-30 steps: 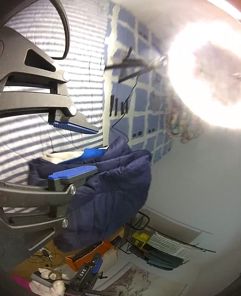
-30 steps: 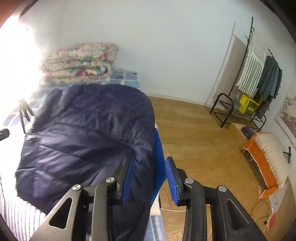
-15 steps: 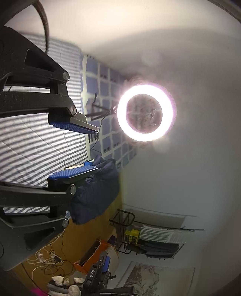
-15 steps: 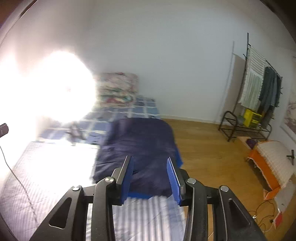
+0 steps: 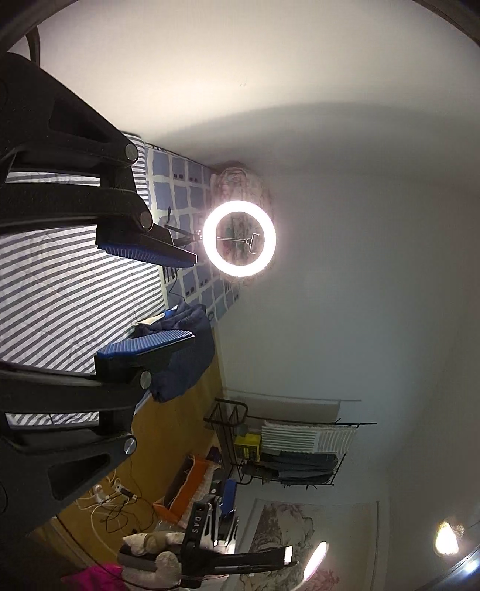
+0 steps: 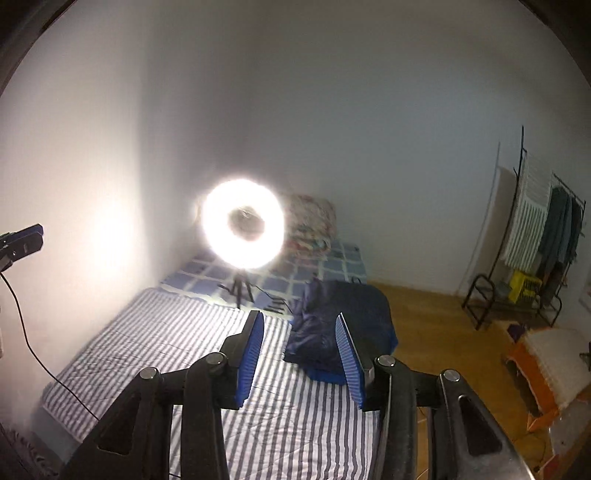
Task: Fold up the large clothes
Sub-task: 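Lower the folded jacket onto the blue garment and open both tools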
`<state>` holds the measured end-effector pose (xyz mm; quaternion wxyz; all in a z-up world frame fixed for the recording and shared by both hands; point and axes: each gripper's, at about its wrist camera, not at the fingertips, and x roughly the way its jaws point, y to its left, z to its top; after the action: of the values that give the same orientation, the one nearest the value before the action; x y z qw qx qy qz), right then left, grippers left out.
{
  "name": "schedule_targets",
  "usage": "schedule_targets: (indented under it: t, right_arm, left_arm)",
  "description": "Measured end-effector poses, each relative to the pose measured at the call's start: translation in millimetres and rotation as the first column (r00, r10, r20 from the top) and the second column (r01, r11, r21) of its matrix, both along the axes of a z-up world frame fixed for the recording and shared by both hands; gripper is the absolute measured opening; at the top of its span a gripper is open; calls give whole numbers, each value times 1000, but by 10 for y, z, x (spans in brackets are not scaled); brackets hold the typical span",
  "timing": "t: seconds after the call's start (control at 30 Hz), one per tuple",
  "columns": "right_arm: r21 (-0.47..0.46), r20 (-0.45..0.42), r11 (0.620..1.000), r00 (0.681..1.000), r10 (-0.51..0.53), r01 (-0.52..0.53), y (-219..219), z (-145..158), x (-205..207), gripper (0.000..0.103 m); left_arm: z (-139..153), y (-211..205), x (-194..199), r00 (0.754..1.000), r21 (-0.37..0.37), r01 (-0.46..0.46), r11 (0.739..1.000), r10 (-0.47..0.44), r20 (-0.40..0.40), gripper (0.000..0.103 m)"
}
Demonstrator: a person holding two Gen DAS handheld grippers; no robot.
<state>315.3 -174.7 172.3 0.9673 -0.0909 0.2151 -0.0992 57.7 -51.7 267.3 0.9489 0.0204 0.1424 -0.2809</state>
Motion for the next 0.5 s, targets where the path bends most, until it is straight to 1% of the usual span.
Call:
schedule_targets:
  t: [0.13,0.2,0.27,0.33,0.37,0.43,0.5]
  right_arm:
    - [-5,12,1000,999,30,-30,202,69,-193,43]
    - [-4,12,999,999,43,-43,265,90,-262,43]
    - [-29,15,999,999,40,-39,333,83,-320,47]
    - [-23,15,999,999,38,-38,367,27,-367,57]
    - [-7,11,999,999,42,-42,358,-33,-390,58]
    - [14,1,999,999,35,-35,351,-183,-421,64]
    - [34,-12,999,1000,14,-14,346,-402,-437,68]
  left_arm:
    - [82,170,-225,1000,0,-8,1000,8,-6,37]
    - [108,219,-286,1000,7,-20,1000,20,5,37]
    - [91,294,-382,999,7,-38,999,38,14,37]
    - [-15,332,-424,999,8,-36,999,36,3,37]
    - [-85,346,-444,999,10,-36,999,36,-6,37]
    - [-296,342,-456,999,19,-36,999,36,-36,37]
    - [-543,302,-445,997,29,-28,999,30,-77,37]
